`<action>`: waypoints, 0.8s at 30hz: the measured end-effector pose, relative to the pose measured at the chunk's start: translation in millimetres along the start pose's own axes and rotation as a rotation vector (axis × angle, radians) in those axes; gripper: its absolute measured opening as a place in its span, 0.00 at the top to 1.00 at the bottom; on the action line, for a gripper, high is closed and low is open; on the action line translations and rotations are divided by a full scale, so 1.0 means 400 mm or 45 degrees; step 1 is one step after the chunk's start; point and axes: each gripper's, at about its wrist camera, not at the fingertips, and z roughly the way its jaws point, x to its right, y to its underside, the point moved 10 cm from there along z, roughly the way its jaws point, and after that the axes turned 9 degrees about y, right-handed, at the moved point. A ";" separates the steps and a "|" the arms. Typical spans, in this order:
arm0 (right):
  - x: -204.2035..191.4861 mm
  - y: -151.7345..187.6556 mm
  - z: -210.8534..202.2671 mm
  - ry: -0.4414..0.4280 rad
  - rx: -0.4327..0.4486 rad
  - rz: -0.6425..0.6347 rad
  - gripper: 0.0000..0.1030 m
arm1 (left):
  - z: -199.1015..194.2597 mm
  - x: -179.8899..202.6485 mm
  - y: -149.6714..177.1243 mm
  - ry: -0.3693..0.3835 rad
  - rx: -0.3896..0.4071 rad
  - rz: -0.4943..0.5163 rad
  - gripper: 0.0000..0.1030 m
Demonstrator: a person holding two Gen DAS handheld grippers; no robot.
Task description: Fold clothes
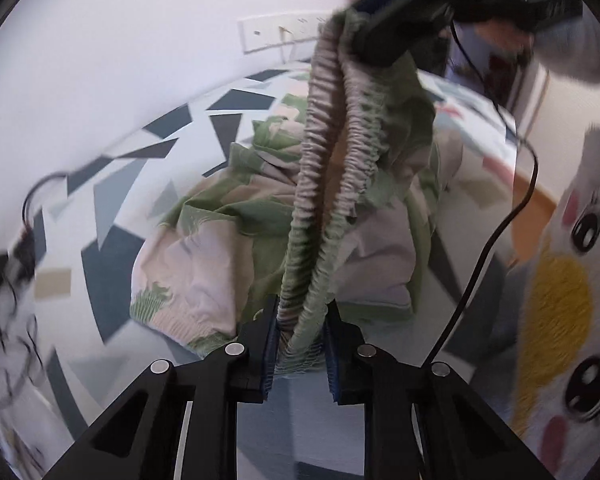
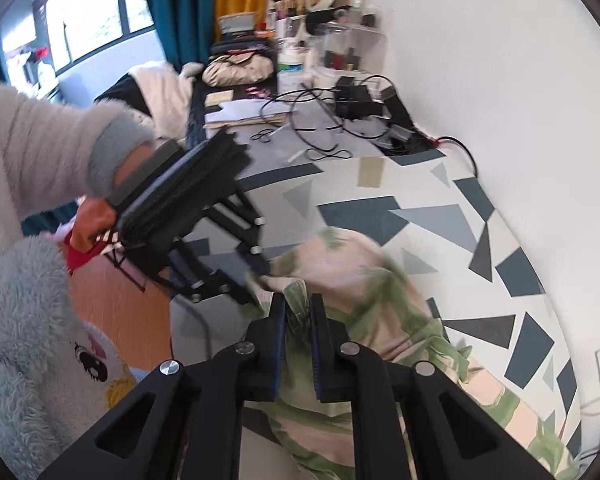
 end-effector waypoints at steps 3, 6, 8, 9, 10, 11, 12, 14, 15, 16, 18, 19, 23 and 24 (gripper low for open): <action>0.013 -0.014 0.020 0.026 -0.004 -0.003 0.91 | -0.023 -0.011 0.009 -0.015 0.035 -0.087 0.82; 0.030 -0.042 0.057 0.058 -0.005 0.001 0.91 | -0.061 -0.026 0.019 -0.065 0.085 -0.146 0.82; 0.043 -0.066 0.089 0.079 -0.006 0.008 0.91 | -0.080 -0.035 0.023 -0.128 0.108 -0.154 0.82; 0.047 -0.080 0.109 0.079 -0.007 0.012 0.91 | -0.085 -0.040 0.029 -0.170 0.110 -0.149 0.82; 0.050 -0.095 0.129 0.077 -0.009 0.018 0.91 | -0.087 -0.042 0.039 -0.210 0.104 -0.141 0.82; 0.049 -0.111 0.155 0.066 -0.013 0.018 0.91 | -0.090 -0.043 0.048 -0.251 0.098 -0.133 0.82; 0.045 -0.125 0.180 0.052 -0.020 0.010 0.91 | -0.090 -0.044 0.059 -0.286 0.088 -0.124 0.82; 0.021 -0.148 0.237 0.013 -0.045 -0.036 0.91 | -0.076 -0.042 0.082 -0.327 0.058 -0.109 0.82; 0.006 -0.156 0.267 -0.007 -0.063 -0.070 0.91 | -0.069 -0.040 0.093 -0.345 0.044 -0.104 0.82; -0.009 -0.163 0.298 -0.026 -0.082 -0.103 0.91 | -0.067 -0.039 0.103 -0.364 0.035 -0.104 0.82; -0.038 -0.178 0.359 -0.064 -0.119 -0.170 0.92 | -0.069 -0.040 0.120 -0.393 0.029 -0.122 0.82; -0.051 -0.183 0.385 -0.073 -0.139 -0.197 0.92 | -0.071 -0.046 0.124 -0.402 0.033 -0.143 0.82; -0.089 -0.204 0.468 -0.069 -0.197 -0.278 0.92 | -0.097 -0.087 0.157 -0.434 0.031 -0.260 0.82; -0.094 -0.209 0.484 -0.063 -0.209 -0.289 0.92 | -0.103 -0.102 0.169 -0.437 0.028 -0.302 0.82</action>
